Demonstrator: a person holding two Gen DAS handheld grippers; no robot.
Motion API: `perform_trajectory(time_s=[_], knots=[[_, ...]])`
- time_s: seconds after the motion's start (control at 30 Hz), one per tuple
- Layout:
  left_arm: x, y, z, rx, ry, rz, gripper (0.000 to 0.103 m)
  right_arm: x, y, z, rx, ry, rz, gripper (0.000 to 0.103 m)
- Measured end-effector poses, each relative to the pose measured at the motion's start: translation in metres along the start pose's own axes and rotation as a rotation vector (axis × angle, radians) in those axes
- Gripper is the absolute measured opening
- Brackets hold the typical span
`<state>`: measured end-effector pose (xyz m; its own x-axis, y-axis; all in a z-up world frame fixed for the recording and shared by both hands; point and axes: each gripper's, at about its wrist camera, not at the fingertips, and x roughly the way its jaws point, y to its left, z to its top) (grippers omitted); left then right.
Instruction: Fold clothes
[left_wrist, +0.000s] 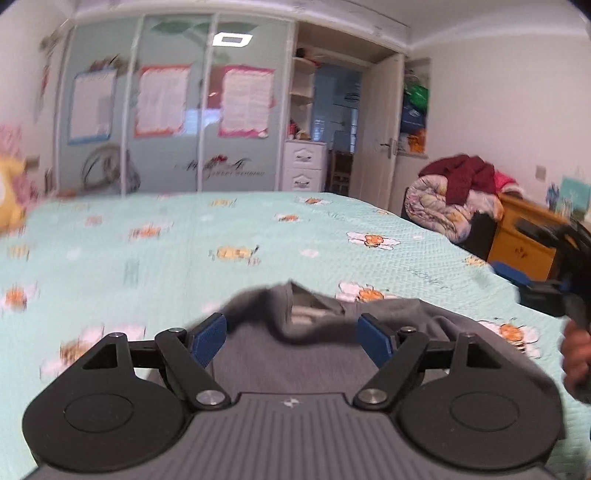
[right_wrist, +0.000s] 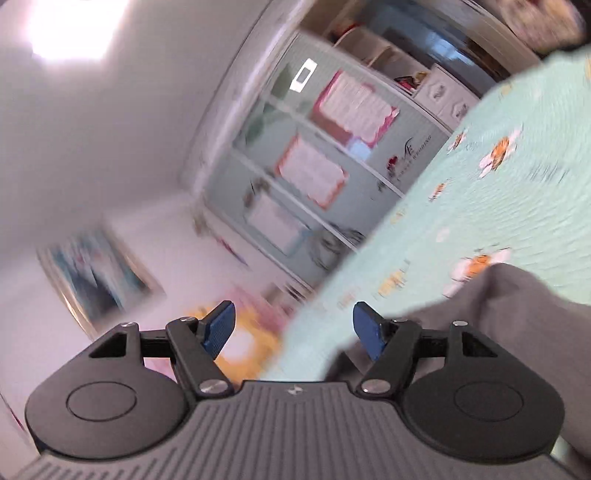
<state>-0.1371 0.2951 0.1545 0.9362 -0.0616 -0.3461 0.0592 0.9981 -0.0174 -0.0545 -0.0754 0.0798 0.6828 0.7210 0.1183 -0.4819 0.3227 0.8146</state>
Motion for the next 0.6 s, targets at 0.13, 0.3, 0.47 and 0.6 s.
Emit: perform_trajectory(time_s=[0.13, 0.3, 0.47, 0.6], knots=[[0.046, -0.011, 0.016, 0.117, -0.01, 0.045, 0.081, 0.049, -0.029, 0.016, 0.055, 0.01, 0.062, 0.071], [0.121, -0.035, 0.012, 0.288, 0.034, 0.097, 0.081, 0.074, -0.092, 0.018, 0.19, -0.04, 0.126, 0.073], [0.193, -0.057, -0.003, 0.509, 0.094, 0.122, 0.082, 0.069, -0.177, -0.002, 0.404, -0.114, 0.129, 0.077], [0.246, -0.052, -0.012, 0.59, 0.169, 0.15, 0.082, 0.058, -0.176, 0.015, 0.345, -0.165, 0.121, 0.077]])
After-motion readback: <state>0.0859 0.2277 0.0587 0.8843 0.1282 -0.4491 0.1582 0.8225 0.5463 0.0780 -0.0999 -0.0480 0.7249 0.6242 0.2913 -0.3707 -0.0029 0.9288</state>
